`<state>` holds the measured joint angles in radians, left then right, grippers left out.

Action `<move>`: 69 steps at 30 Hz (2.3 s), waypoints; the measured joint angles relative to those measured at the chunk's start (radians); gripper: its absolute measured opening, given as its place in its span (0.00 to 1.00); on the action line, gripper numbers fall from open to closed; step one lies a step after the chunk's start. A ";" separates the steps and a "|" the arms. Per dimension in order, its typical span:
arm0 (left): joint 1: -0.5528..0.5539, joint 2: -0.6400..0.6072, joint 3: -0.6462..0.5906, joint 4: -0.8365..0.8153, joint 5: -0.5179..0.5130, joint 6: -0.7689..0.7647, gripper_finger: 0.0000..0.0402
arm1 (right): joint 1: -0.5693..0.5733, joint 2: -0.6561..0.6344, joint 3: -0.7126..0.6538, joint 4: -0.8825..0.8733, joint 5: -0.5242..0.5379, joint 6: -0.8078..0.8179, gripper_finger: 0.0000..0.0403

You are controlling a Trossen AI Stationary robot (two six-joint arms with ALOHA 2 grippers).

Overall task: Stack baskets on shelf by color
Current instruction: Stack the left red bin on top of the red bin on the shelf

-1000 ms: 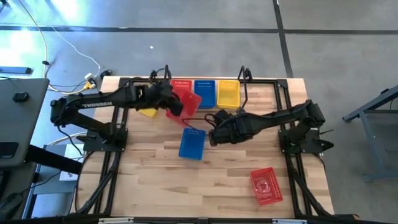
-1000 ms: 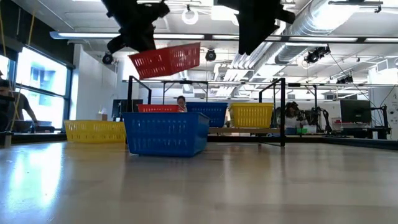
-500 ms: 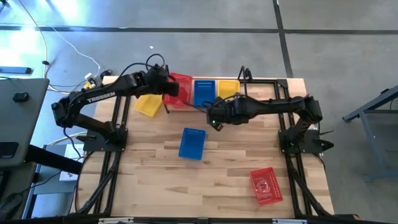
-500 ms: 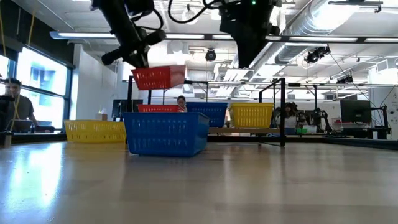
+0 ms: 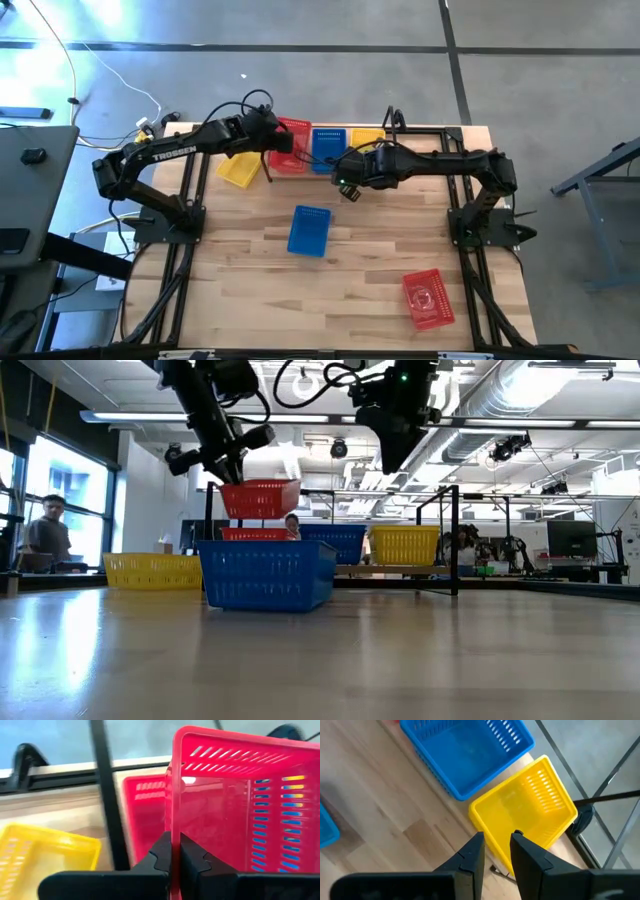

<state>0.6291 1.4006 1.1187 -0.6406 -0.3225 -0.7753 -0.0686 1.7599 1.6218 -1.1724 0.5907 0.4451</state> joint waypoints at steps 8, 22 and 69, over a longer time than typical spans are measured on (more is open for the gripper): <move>0.010 0.005 0.000 0.004 -0.048 -0.007 0.00 | -0.004 0.000 0.000 0.029 0.000 -0.046 0.20; 0.004 0.063 0.000 0.020 -0.058 -0.034 0.00 | -0.004 0.000 0.000 0.034 0.000 -0.046 0.20; 0.026 0.085 0.079 -0.029 -0.021 -0.002 0.10 | -0.003 0.000 0.000 -0.014 0.000 -0.043 0.20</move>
<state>0.6552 1.4858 1.1980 -0.6697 -0.3431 -0.7774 -0.0719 1.7599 1.6218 -1.1862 0.5907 0.4023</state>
